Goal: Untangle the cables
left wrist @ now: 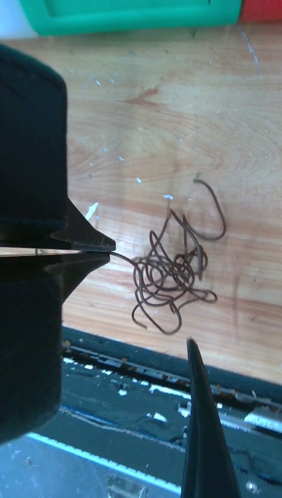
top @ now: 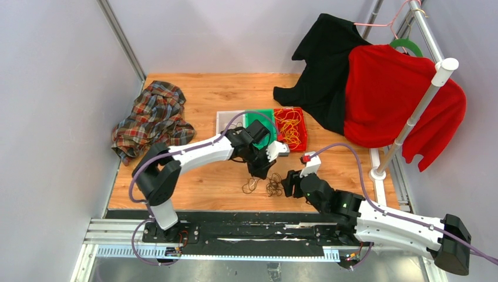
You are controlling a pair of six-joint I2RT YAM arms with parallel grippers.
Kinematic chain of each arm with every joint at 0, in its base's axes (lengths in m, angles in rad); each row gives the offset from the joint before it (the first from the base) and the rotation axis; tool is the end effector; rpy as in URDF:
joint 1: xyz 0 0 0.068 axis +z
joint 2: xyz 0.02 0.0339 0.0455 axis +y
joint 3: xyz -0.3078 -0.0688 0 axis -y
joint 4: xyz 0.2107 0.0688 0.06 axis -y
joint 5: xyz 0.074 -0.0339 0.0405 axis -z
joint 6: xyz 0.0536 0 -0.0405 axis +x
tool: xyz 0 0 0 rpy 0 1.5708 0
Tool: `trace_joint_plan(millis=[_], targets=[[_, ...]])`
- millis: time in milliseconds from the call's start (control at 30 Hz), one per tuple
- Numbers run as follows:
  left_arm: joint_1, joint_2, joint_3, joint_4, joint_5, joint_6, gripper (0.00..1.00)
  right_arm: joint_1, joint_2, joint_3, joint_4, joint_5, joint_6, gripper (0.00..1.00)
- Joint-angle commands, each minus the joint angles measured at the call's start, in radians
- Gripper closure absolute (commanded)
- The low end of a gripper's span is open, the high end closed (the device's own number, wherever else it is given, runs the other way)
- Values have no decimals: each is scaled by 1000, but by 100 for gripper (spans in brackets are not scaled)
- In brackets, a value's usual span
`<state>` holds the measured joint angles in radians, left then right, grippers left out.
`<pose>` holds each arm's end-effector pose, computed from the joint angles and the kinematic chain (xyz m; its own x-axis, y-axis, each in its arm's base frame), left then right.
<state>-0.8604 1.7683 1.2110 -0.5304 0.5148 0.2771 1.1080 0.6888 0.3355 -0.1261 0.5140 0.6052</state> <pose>0.2063 -0.2803 0.2480 -0.3342 0.7536 -0.5661 0.9361 0.1955 -0.2923 0.0717 0.0848 0.2369 -0.5018 0.1038 -0.8587 -0.3635 0.8755 0.3183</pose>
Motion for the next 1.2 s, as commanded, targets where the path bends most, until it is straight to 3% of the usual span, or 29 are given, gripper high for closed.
trace_joint_plan(millis=[0, 400, 733, 1167], targets=[[-6, -125, 62, -133, -23, 72, 99, -14, 23, 25, 127, -38, -92, 37], [-5, -280, 169, -332, 49, 46, 99, -13, 161, 112, 430, -237, -245, 32], [-5, -320, 274, -423, 125, 54, 99, -13, 292, 137, 566, -268, -266, 41], [23, -335, 559, -602, 167, 154, 100, -13, 373, 78, 622, -266, -225, 77]])
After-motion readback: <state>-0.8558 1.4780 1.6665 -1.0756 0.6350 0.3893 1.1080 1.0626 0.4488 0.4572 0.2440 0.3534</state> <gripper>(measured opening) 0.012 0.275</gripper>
